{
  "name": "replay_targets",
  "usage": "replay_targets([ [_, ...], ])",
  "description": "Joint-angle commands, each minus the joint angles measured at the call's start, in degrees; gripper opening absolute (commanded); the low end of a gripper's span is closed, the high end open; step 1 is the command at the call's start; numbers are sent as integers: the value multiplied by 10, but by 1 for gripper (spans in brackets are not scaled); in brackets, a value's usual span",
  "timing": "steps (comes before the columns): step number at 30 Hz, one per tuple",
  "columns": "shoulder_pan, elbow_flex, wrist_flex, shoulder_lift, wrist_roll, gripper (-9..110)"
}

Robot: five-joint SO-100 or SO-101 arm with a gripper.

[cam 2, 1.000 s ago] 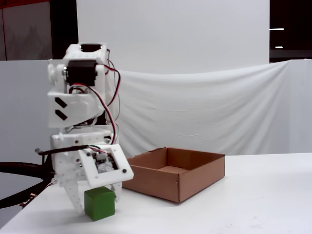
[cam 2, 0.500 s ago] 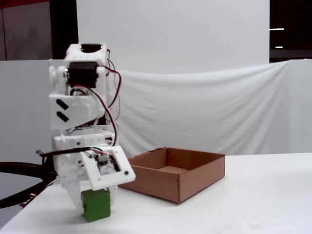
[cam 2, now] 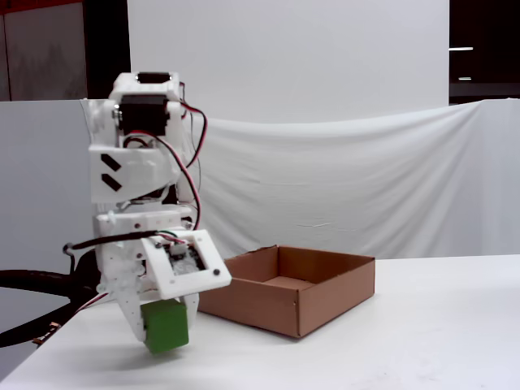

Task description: Grasp a green cube and put it in a box.

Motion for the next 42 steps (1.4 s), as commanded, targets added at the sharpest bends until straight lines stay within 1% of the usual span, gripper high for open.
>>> replay_targets([
  [1, -13, -35, 23, 47, 11, 13],
  [11, -108, -91, 117, 103, 113, 13],
  [14, -138, -101, 129, 114, 140, 13],
  [28, -255, -112, 146, 128, 228, 13],
  [42, -315, -132, 144, 103, 266, 13],
])
